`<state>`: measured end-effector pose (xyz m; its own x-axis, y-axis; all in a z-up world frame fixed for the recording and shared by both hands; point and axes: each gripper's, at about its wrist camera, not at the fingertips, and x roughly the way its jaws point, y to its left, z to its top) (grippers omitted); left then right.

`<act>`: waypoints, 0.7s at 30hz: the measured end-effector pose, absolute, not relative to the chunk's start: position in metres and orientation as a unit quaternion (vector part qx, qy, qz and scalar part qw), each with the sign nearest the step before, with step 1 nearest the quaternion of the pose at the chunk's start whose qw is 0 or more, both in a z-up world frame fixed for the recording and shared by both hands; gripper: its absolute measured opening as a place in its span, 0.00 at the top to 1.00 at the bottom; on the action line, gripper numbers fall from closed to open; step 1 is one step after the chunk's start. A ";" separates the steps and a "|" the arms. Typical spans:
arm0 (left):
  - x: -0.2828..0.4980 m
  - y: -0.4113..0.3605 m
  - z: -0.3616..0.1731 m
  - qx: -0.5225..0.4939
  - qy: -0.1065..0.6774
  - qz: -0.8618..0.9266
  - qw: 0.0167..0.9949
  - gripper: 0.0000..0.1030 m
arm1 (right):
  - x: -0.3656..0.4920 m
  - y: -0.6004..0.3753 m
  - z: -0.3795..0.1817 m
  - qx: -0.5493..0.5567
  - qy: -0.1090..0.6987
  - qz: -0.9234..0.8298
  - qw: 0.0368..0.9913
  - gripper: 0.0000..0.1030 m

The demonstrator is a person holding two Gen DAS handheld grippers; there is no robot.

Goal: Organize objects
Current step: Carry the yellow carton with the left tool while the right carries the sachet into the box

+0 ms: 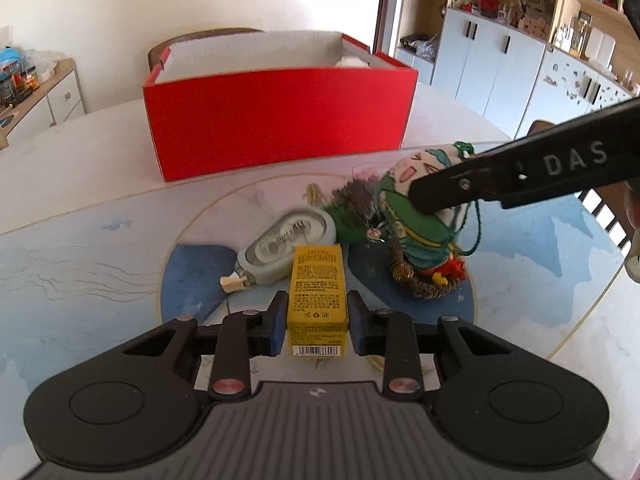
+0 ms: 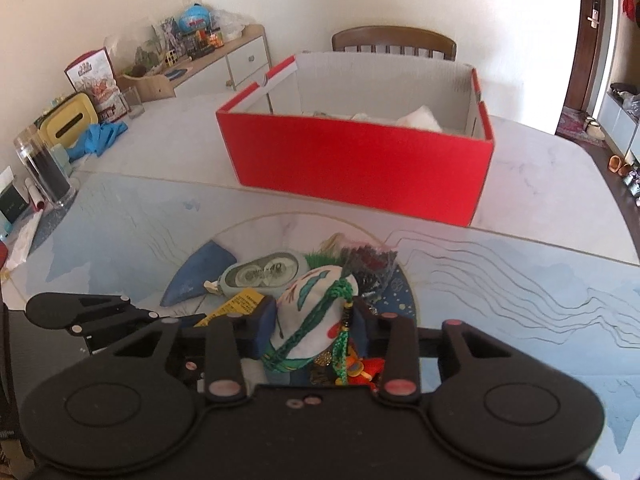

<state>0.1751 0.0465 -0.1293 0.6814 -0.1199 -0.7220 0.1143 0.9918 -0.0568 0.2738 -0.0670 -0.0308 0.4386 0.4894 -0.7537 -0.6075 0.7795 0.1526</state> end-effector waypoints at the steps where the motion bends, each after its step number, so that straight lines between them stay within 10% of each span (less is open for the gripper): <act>1: 0.174 0.048 -0.125 -0.006 0.392 -0.064 0.918 0.71 | 0.273 -0.069 -0.028 -0.070 0.416 0.326 0.846 0.64; 21: 0.174 0.081 -0.059 -0.047 0.366 -0.075 0.926 0.71 | 0.271 -0.090 0.042 -0.056 0.368 0.342 0.863 0.64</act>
